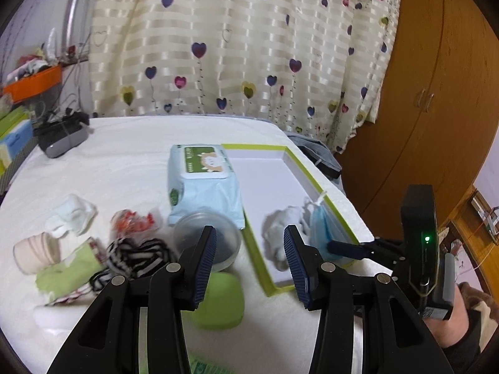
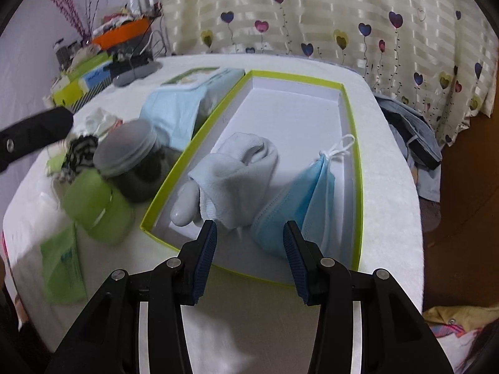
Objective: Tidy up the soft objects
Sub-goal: 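Withdraw both tools from the box back toward the remaining items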
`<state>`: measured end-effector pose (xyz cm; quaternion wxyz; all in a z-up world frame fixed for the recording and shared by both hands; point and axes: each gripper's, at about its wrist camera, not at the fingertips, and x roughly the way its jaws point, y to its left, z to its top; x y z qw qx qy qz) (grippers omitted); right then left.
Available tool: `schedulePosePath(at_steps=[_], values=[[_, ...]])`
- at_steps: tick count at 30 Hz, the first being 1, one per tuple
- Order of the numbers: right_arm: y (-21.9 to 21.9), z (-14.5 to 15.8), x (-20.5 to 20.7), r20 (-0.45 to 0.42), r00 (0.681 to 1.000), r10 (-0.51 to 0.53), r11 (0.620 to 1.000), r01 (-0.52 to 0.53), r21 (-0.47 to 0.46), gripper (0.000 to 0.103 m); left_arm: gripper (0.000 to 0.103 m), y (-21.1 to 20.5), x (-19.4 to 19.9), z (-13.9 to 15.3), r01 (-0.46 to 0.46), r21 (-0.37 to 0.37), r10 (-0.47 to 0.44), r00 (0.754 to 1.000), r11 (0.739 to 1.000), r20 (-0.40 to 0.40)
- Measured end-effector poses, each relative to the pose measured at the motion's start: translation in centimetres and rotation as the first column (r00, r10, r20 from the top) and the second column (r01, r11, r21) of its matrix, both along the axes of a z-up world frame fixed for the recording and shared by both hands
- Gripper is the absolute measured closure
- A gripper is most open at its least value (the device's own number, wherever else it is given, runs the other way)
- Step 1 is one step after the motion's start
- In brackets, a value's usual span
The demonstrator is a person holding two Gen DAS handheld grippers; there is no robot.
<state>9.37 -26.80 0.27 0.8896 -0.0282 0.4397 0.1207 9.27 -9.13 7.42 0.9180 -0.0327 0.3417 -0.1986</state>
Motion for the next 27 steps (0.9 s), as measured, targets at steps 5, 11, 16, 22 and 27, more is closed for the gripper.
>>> schedulePosePath(at_steps=[5,11,16,22,27], values=[[0.0,0.3,-1.8,-0.015,1.000,-0.004,0.999,0.003,-0.039,0.057,0.059,1.5,-1.5,0.0,-0.030,-0.007,0.030,1.000,1.000,0.006],[-0.4,1.4,-4.5,0.032,0.999,-0.020,1.000,0.020,-0.003,0.057,0.059,3.5,-3.8,-0.6,-0.072,0.011,0.072,0.997,0.997,0.010],[1.0,3.6,-8.1,0.145,0.989,0.001,0.997,-0.013,0.082,0.057,0.059,5.9,-5.9,-1.1,-0.115,0.007,0.115,0.993,0.993,0.023],[5.2,4.5,-10.9,0.214,0.971,0.103,0.984,-0.132,0.123,0.057,0.059,9.0,-7.5,-1.9,-0.163,-0.002,0.163,0.987,0.987,0.012],[8.5,4.0,-11.8,0.228,0.956,0.184,0.968,-0.216,0.126,0.057,0.059,11.5,-8.2,-2.7,-0.203,-0.012,0.203,0.979,0.979,0.003]])
